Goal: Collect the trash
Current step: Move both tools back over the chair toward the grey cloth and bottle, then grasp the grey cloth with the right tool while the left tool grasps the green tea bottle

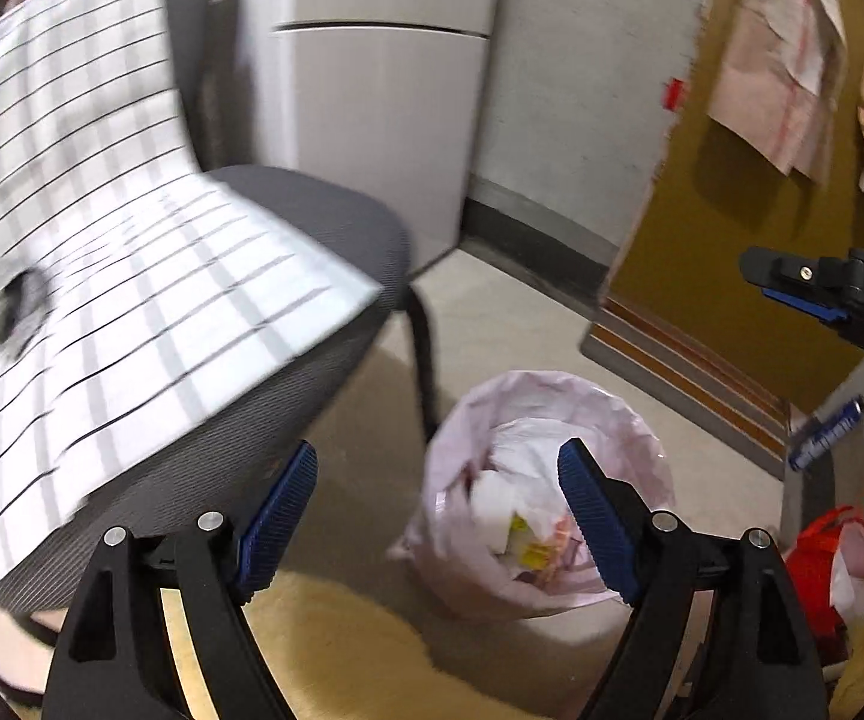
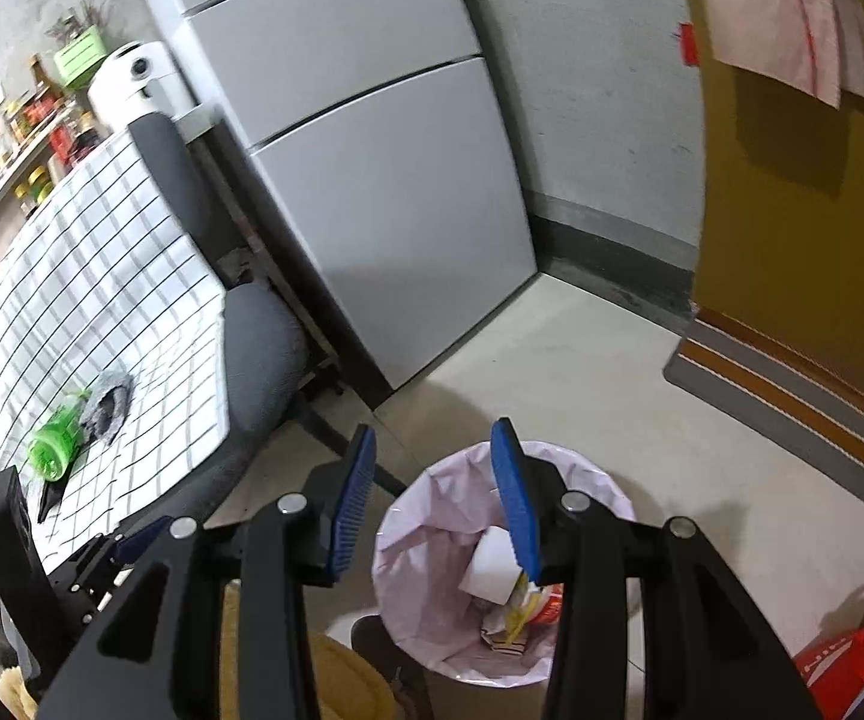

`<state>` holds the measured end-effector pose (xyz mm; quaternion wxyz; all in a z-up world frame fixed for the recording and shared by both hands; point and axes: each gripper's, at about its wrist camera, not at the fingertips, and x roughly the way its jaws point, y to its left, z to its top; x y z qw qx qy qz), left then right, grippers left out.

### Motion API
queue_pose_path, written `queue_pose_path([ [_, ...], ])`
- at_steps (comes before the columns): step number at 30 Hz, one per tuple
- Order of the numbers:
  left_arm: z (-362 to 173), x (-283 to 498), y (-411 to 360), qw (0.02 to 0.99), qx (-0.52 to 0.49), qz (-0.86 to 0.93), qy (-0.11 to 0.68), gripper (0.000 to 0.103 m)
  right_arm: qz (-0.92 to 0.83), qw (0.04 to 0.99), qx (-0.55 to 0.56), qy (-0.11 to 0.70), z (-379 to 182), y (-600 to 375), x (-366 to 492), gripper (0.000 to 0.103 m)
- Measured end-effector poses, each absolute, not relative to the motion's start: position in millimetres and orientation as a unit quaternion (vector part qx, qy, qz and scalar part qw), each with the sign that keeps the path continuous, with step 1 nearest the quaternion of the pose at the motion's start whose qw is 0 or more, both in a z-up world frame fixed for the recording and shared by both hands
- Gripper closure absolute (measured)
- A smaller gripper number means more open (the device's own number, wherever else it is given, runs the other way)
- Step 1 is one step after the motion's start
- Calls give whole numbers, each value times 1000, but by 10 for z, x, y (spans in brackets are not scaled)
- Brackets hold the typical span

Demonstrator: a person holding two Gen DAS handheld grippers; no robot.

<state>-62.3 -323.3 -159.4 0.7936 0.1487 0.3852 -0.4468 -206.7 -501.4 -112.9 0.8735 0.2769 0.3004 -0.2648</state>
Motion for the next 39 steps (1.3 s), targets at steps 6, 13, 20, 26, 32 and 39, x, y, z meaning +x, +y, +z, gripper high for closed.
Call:
queue_pose_path([
  [6, -1418, -449, -2716, 826, 123, -402, 376, 21, -225, 889, 252, 308, -1028, -4714, -1750, 63],
  [13, -1212, -224, -2111, 860, 89, -346, 365, 21, -141, 907, 218, 332, -991, -4261, -1248, 57],
  [20, -1101, 98, -1478, 890, 58, -267, 366, 21, -48, 918, 173, 354, -917, -3714, -570, 50],
  [26, -1007, 353, -902, 913, 28, -188, 360, 21, 15, 921, 134, 366, -866, -3258, 1, 45],
  [32, -912, 594, -349, 923, -4, -115, 368, 21, 43, 922, 94, 372, -772, -2833, 526, 44],
  [39, -836, 876, 4, 926, -23, -72, 370, 21, 63, 918, 59, 388, -897, -2600, 1305, 30],
])
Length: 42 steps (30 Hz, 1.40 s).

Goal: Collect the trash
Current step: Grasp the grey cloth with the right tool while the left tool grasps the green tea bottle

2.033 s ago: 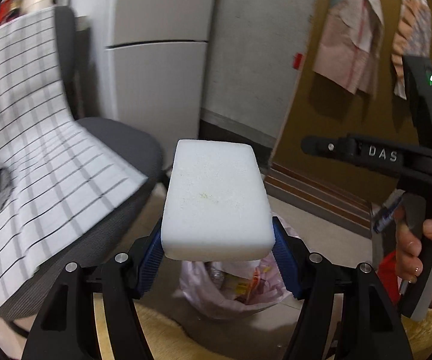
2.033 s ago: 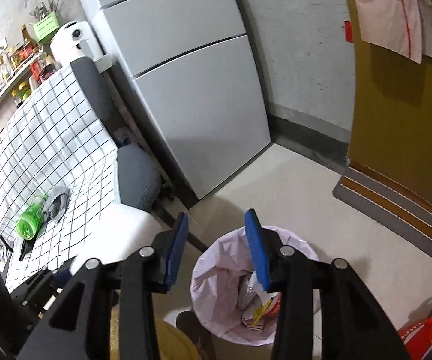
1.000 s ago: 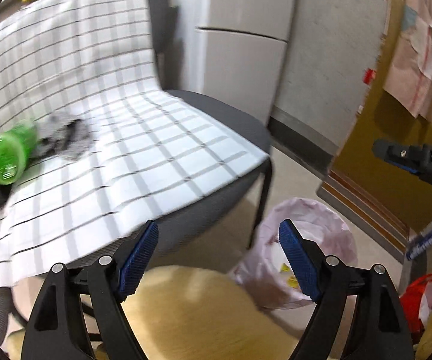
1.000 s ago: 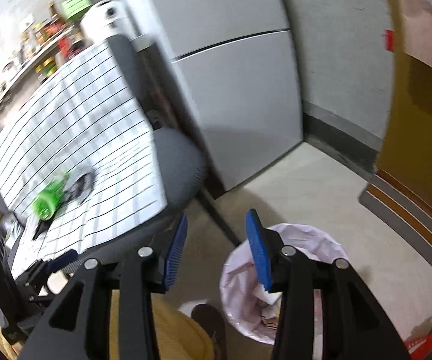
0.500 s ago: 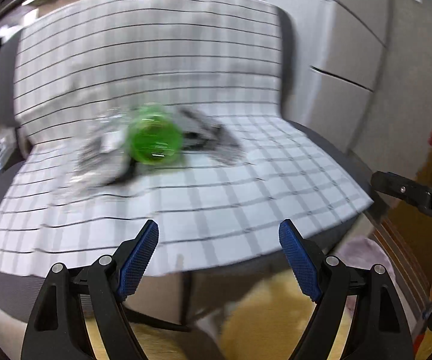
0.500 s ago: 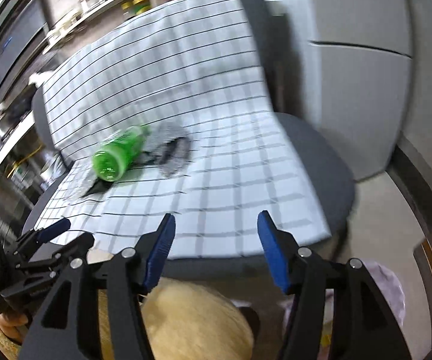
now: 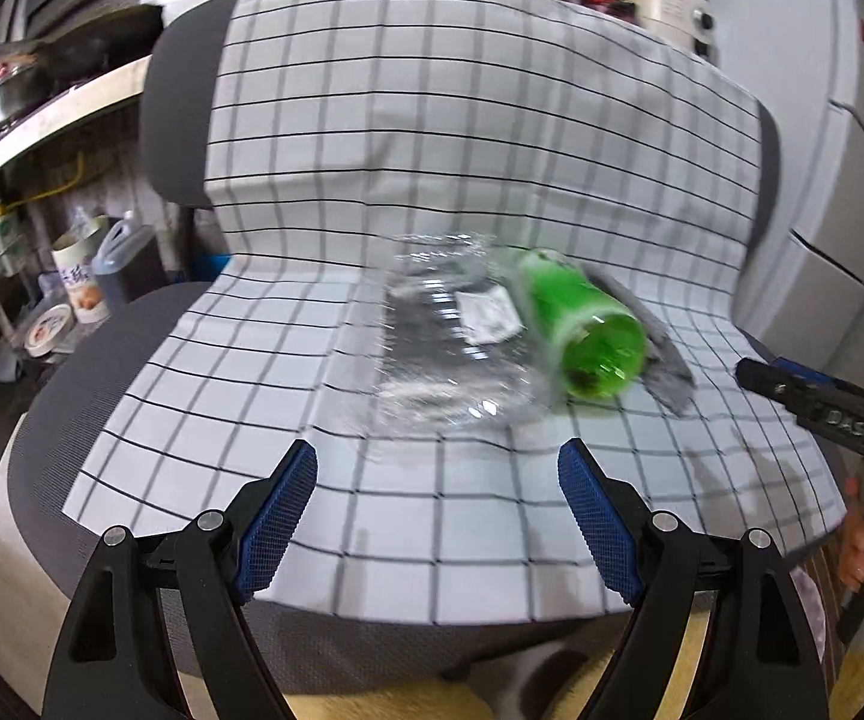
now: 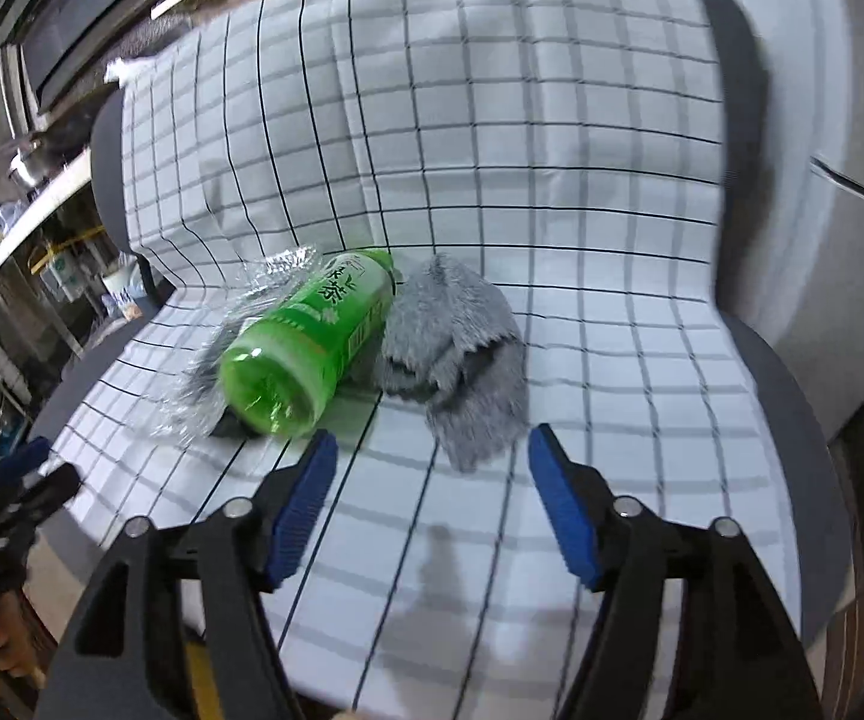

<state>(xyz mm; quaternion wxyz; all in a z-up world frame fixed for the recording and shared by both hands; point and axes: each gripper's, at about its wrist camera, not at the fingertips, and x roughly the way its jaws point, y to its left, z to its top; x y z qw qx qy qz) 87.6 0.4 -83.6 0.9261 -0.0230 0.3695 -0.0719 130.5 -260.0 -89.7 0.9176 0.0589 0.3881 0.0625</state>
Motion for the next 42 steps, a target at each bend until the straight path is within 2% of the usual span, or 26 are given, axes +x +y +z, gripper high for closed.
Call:
queue_pose_path([
  [9, -942, 1211, 114, 919, -27, -51, 390, 21, 68, 895, 74, 434, -1354, -2641, 2391, 26],
  [14, -961, 1314, 74, 916, -24, -48, 397, 21, 69, 881, 75, 462, -1574, -2582, 2783, 28],
  [18, -937, 1313, 1, 916, -19, -53, 396, 21, 74, 889, 28, 452, -1521, -2455, 2620, 78],
  [21, -919, 1298, -65, 916, -15, -58, 396, 21, 70, 891, 17, 449, -1419, -2519, 2317, 83],
  [27, -850, 1210, -235, 916, -11, -79, 393, 20, 63, 898, 51, 432, -1189, -2966, 1555, 85],
  [30, -789, 1216, -377, 914, -8, -101, 393, 16, 46, 906, 57, 416, -1087, -3188, 1165, 85],
  [37, -725, 1619, -878, 902, 10, -141, 407, 16, -1, 929, 59, 365, -989, -3331, 771, 85],
  [41, -806, 1993, -1149, 891, 22, -142, 431, 19, -8, 934, 78, 350, -946, -3399, 759, 85],
  [42, -853, 2116, -1223, 886, 25, -143, 441, 27, -8, 934, 83, 346, -940, -3417, 760, 85],
])
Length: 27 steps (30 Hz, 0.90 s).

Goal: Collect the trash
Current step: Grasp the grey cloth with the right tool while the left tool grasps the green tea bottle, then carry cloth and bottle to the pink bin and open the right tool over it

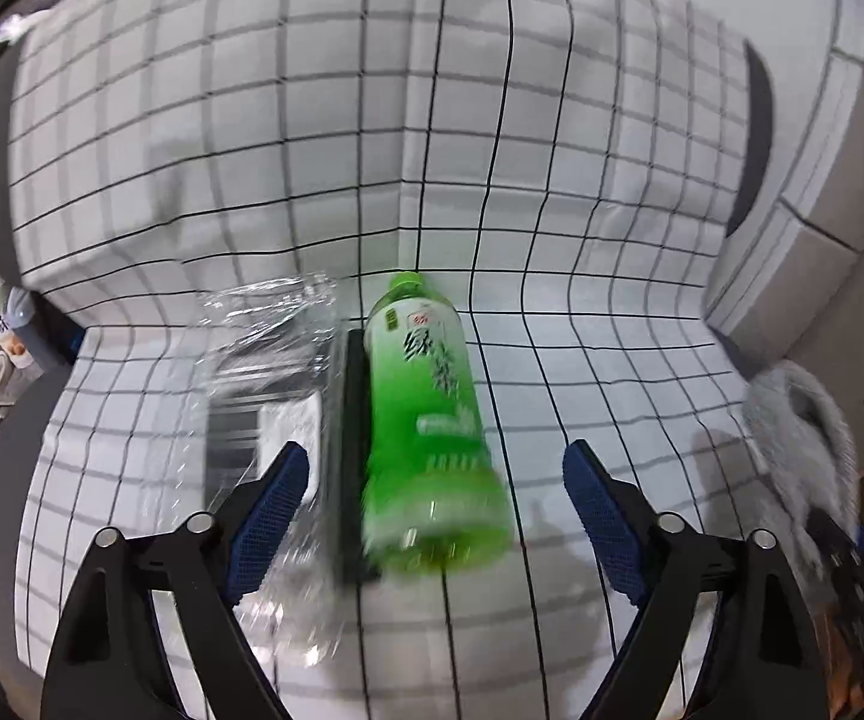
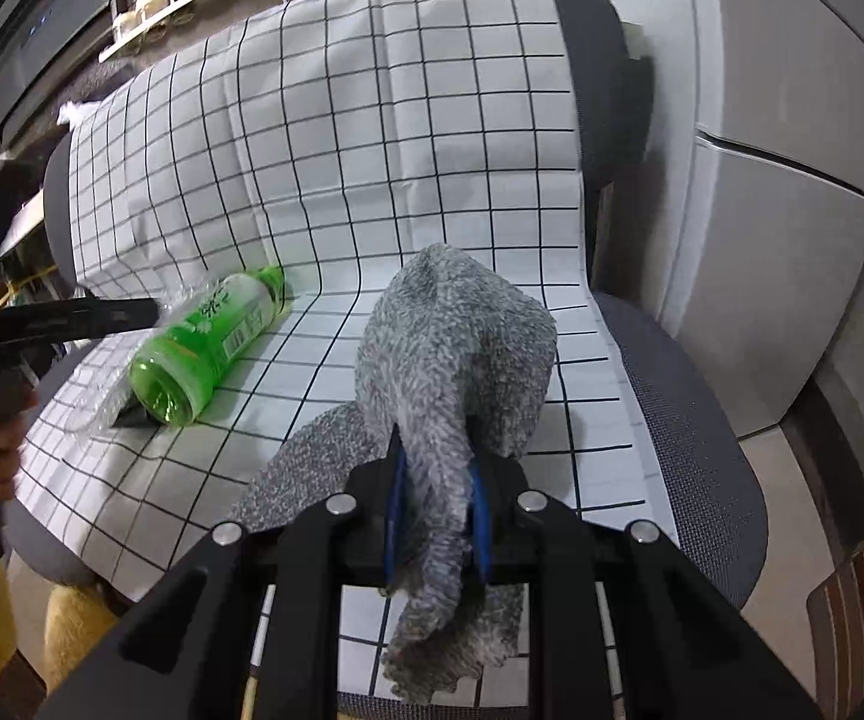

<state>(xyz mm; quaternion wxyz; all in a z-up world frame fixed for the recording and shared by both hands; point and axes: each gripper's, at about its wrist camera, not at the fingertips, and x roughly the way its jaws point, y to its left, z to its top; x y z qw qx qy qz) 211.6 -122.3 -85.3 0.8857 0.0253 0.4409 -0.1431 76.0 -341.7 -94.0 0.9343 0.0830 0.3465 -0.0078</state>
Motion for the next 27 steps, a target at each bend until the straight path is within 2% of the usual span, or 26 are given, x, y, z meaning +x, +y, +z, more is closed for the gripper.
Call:
queue_pose_path([
  [3, -1037, 2383, -1382, 867, 47, -132, 479, 33, -8, 934, 89, 346, -949, -3463, 761, 85],
  [13, -1358, 2871, -1615, 841, 114, -80, 523, 32, -6, 929, 107, 355, -1064, -3562, 800, 85],
  [14, -1367, 2895, -1631, 840, 114, -78, 524, 35, -6, 929, 107, 355, -1073, -3560, 801, 85],
  [15, -1381, 2919, -1633, 839, 110, -77, 527, 46, -6, 928, 108, 356, -1081, -3560, 798, 85],
  [17, -1361, 2899, -1623, 844, 102, -79, 521, 47, -7, 928, 109, 355, -1083, -3561, 785, 85],
  [20, -1242, 2702, -1599, 858, 76, -115, 495, 47, -8, 930, 114, 349, -1054, -3568, 728, 85],
  [27, -872, 1665, -1510, 877, 15, -212, 431, 47, -8, 935, 142, 326, -874, -3630, 448, 85],
])
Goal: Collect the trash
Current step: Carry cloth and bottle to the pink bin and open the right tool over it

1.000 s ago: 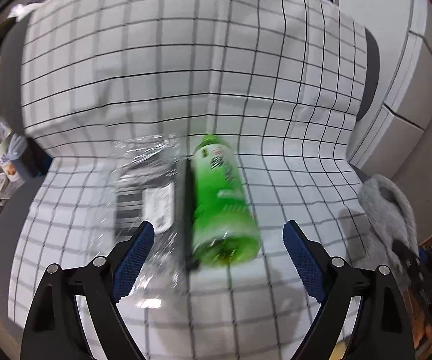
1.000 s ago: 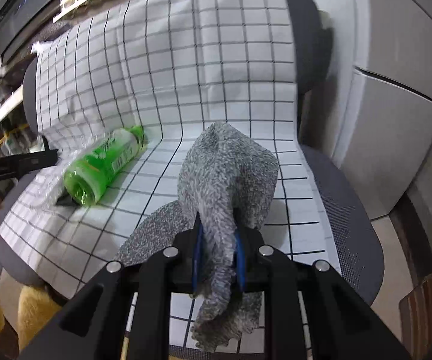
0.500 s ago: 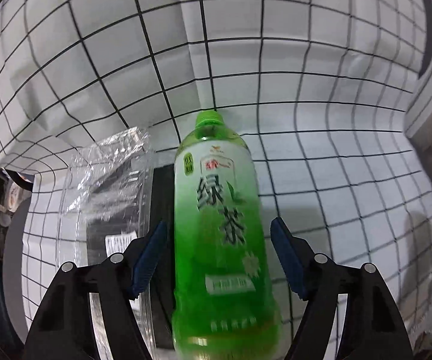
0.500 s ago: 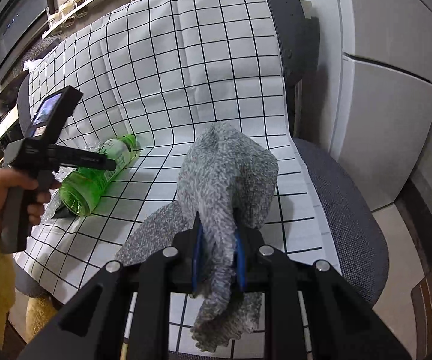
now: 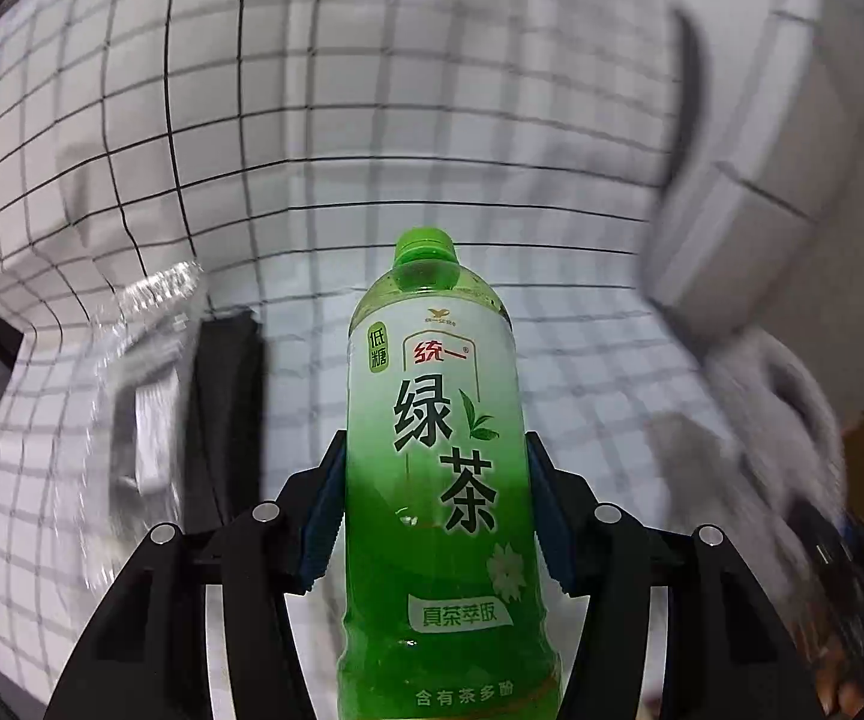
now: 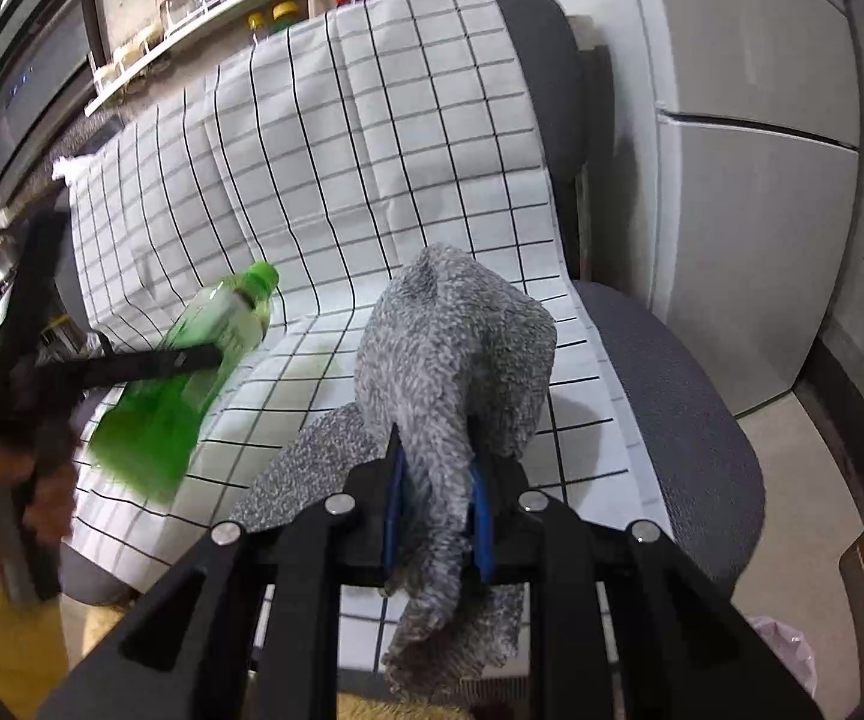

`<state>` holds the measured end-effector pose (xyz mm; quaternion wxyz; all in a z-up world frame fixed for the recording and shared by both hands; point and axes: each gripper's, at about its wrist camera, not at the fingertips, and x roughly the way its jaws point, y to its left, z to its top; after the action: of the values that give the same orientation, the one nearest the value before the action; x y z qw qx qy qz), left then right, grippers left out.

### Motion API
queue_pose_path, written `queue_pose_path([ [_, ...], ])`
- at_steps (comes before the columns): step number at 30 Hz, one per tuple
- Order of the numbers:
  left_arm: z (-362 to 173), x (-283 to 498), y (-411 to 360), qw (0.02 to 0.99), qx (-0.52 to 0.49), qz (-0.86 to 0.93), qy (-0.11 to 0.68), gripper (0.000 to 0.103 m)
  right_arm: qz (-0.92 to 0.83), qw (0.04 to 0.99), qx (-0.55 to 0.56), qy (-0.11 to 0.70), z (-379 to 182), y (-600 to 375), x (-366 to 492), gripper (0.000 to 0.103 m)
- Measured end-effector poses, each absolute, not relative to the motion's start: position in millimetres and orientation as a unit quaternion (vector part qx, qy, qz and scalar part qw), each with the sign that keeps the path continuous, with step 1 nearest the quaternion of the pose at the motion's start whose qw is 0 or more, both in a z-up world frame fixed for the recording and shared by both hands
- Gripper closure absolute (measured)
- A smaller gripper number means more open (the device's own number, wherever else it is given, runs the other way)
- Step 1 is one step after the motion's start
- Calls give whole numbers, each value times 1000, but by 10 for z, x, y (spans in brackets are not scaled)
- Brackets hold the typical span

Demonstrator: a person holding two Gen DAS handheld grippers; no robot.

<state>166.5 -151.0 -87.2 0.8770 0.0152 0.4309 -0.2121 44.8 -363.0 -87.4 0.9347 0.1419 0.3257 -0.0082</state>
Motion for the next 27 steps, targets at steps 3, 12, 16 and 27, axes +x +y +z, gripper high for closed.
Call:
queue_pose_path([
  [3, -800, 1144, -1500, 884, 3, -237, 404, 47, -6, 933, 163, 322, -833, -3678, 298, 85],
  [12, -910, 297, -1607, 881, -7, -298, 367, 47, -34, 935, 170, 311, -780, -3763, -338, 84],
  [16, -1035, 128, -1703, 871, 6, -316, 376, 47, -64, 934, 157, 314, -810, -3791, -643, 84],
  [27, -982, -204, -2128, 850, 29, -369, 374, 47, -157, 913, 168, 338, -1004, -4204, -1348, 80],
])
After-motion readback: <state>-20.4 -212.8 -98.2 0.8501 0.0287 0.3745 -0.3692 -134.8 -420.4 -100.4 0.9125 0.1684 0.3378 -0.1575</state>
